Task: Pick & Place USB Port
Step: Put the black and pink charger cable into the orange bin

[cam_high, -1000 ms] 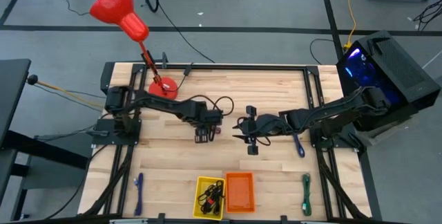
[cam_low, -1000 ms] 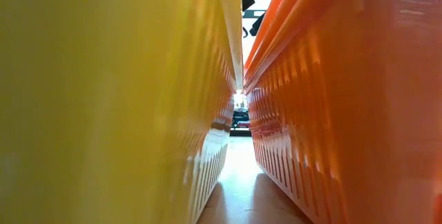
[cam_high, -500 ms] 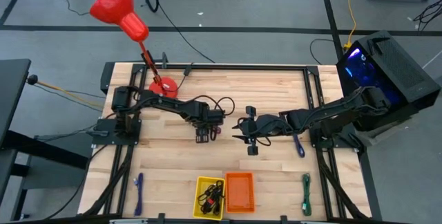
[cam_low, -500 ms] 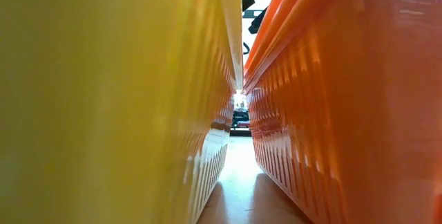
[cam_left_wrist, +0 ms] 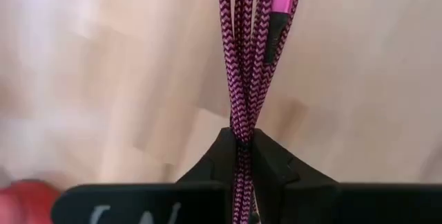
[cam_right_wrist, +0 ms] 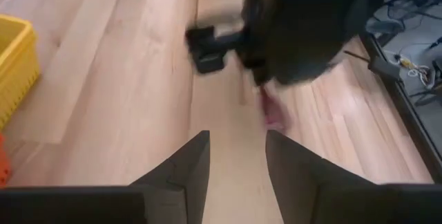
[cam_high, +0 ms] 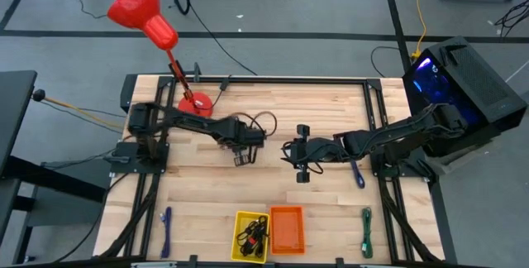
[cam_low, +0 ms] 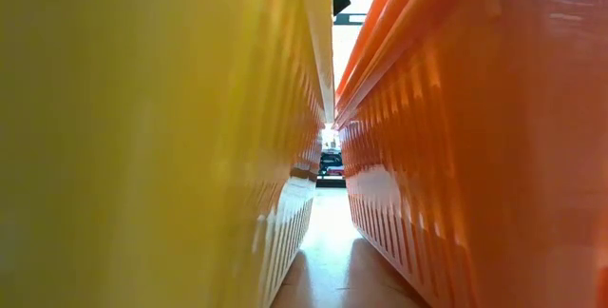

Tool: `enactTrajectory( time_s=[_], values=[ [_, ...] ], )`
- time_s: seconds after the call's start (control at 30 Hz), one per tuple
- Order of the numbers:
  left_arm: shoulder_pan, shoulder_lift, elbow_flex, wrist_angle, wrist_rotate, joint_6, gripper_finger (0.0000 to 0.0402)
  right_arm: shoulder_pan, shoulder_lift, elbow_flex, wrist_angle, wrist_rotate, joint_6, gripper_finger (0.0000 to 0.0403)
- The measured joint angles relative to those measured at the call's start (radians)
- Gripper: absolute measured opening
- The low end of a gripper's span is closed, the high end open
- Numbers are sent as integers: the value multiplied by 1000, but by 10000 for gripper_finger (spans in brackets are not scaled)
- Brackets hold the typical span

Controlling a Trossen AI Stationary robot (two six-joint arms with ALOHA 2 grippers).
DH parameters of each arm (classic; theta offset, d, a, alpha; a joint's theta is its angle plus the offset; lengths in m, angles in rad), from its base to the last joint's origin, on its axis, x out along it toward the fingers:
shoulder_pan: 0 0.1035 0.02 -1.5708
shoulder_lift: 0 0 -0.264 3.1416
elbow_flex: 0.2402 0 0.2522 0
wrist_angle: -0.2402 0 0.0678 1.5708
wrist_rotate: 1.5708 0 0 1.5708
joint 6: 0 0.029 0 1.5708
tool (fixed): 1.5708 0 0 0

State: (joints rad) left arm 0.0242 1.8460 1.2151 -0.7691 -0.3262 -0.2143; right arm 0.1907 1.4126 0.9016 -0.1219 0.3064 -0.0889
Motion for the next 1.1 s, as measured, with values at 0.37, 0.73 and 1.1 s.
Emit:
enactTrajectory(
  time_s=[0.37, 0.73, 1.1],
  values=[
    [-147, -384, 2, 154, -86, -89, 24, -33, -3, 0, 25, -45, 28, 143],
    [-306, -471, 2, 358, -269, -36, 24, -33, -11, 0, 423, -125, -37, 143],
    [-319, -464, 2, 406, -294, -10, 24, -62, -14, 0, 558, -158, -57, 143]
  ],
)
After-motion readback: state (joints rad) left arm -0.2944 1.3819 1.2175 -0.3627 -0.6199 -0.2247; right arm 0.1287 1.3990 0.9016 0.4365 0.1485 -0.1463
